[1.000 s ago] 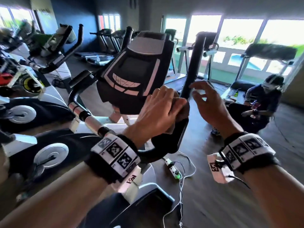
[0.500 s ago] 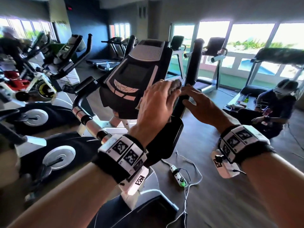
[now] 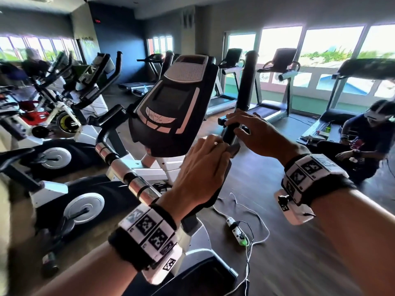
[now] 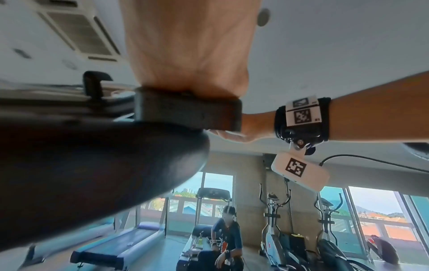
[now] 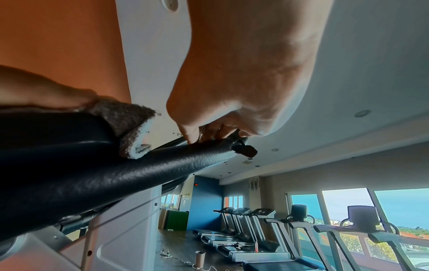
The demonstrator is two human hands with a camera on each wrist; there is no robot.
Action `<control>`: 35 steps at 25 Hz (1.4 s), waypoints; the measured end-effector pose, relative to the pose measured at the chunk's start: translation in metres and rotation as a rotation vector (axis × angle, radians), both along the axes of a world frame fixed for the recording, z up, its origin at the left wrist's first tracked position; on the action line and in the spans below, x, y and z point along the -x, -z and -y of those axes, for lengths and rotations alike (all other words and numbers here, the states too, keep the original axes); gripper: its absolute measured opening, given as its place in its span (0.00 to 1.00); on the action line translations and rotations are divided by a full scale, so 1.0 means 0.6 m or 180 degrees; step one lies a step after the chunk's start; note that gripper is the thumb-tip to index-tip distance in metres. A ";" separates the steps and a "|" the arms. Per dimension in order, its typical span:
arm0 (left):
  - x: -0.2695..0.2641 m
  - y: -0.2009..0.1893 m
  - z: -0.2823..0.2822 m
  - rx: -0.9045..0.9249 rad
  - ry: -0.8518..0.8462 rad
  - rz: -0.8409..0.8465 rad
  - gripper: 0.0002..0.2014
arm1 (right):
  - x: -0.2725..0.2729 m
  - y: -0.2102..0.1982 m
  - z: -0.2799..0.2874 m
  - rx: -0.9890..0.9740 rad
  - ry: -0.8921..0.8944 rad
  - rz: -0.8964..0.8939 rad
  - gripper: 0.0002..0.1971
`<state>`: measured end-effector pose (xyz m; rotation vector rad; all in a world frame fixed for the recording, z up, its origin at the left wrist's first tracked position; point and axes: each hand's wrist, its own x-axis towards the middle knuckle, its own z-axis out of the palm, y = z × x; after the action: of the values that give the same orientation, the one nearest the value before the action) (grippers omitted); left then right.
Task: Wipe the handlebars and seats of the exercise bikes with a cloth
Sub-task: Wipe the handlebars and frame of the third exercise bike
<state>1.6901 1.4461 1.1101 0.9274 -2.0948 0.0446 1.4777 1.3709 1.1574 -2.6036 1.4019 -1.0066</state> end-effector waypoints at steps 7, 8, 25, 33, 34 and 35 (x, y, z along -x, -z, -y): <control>-0.014 -0.002 0.008 -0.0136 0.0106 -0.0068 0.16 | 0.002 0.004 0.002 0.0040 -0.0209 0.0133 0.19; -0.017 0.001 0.005 -0.0077 0.0285 -0.0080 0.17 | 0.003 0.010 0.006 0.0031 -0.0255 0.0165 0.21; -0.031 -0.026 0.012 -0.0936 0.0115 0.0287 0.27 | 0.009 0.039 0.036 0.0440 -0.0322 -0.0106 0.27; -0.017 0.016 -0.046 -0.0749 -0.0330 0.0275 0.31 | 0.002 0.037 0.031 0.0296 -0.0009 -0.0716 0.30; -0.028 0.021 -0.061 -0.0826 -0.0181 0.0251 0.31 | 0.001 0.039 0.034 0.0393 -0.0018 -0.0669 0.28; -0.040 0.019 -0.073 -0.0956 -0.0019 0.0190 0.31 | 0.002 0.037 0.032 0.0422 -0.0094 -0.0635 0.27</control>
<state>1.7144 1.4899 1.0986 1.1208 -2.1913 -0.2483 1.4767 1.3519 1.1355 -2.8828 1.3735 -0.8862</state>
